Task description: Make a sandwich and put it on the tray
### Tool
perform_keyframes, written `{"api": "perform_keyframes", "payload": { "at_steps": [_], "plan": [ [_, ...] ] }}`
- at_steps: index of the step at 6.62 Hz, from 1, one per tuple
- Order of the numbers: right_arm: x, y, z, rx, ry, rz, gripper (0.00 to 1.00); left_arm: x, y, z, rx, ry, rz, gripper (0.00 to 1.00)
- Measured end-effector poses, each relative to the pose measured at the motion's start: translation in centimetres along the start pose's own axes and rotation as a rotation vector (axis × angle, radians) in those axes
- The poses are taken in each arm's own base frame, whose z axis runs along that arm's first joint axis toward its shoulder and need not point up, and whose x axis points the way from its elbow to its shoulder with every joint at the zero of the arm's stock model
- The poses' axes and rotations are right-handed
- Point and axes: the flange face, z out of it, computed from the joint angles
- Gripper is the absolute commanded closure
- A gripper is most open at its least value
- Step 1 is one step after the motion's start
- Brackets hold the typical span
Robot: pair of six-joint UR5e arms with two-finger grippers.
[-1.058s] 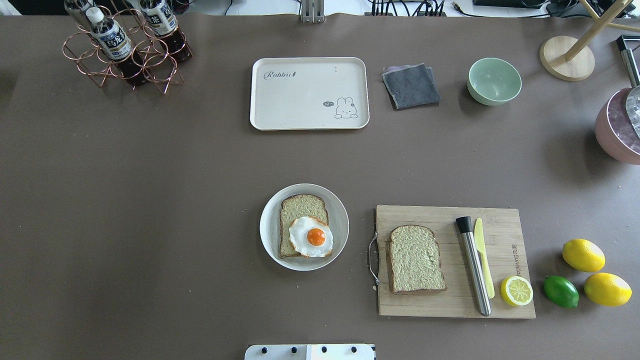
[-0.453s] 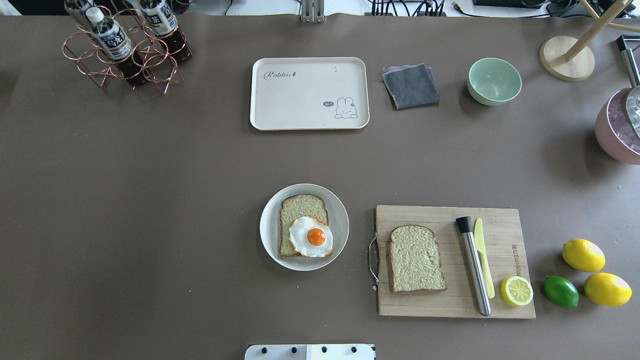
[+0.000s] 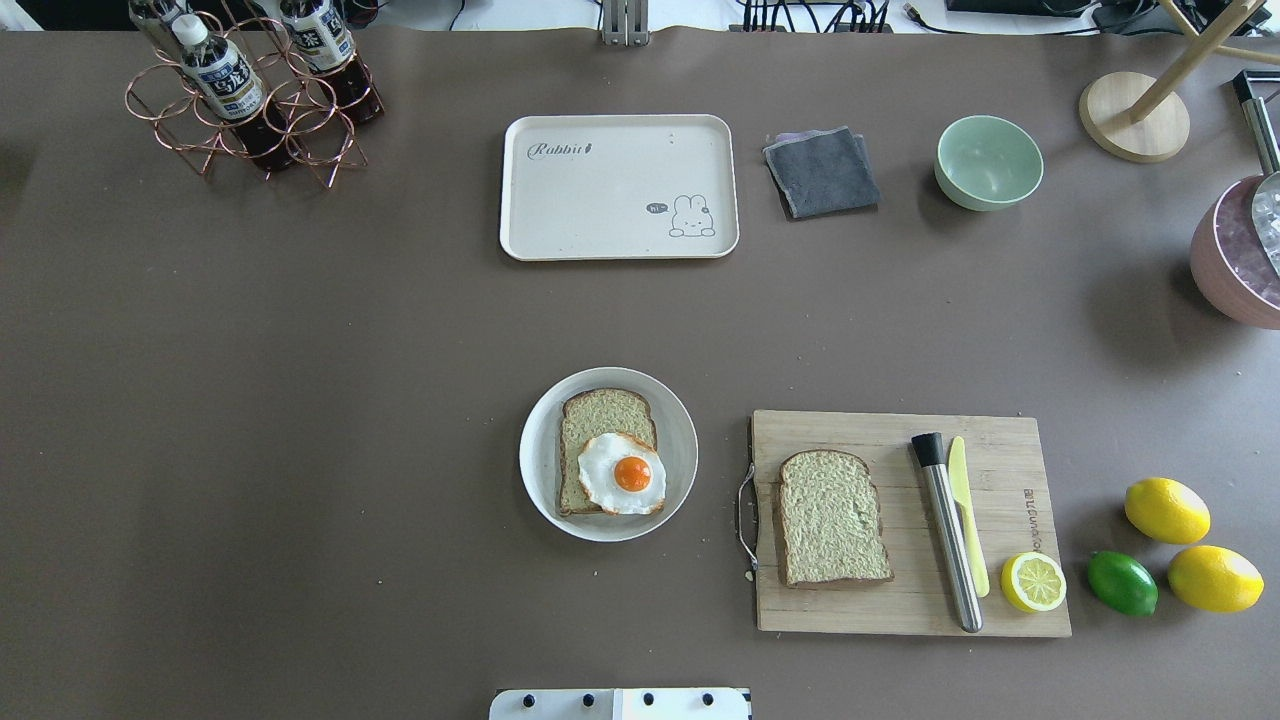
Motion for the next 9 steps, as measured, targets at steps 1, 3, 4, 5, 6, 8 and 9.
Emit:
{"api": "perform_keyframes", "payload": {
  "at_steps": [1,3,4,5,6,8,9],
  "plan": [
    [-2.6,-0.3,0.0,0.01,-0.051,-0.055,0.0,1.7,-0.4,0.2,0.031,0.052,-0.044,0.02],
    [-7.3,-0.9,0.9,0.074,-0.135,-0.141,0.0,6.9,-1.5,2.6,0.058,0.133,-0.181,0.02],
    [-10.0,-1.1,1.7,0.1,-0.169,-0.107,0.0,9.4,-2.2,4.0,0.063,0.15,-0.225,0.02],
    [-13.1,-1.2,2.9,0.121,-0.201,-0.056,0.0,11.3,-2.8,5.5,0.072,0.146,-0.231,0.02],
    [-16.0,-1.0,4.0,0.138,-0.226,-0.007,0.0,12.9,-3.3,6.7,0.081,0.137,-0.218,0.02],
    [-21.9,-0.1,6.7,0.147,-0.261,0.096,0.0,15.1,-3.9,8.7,0.092,0.121,-0.223,0.02],
    [-25.6,0.9,8.2,0.147,-0.265,0.14,0.0,15.8,-4.0,9.2,0.093,0.12,-0.24,0.03]
  ]
}}
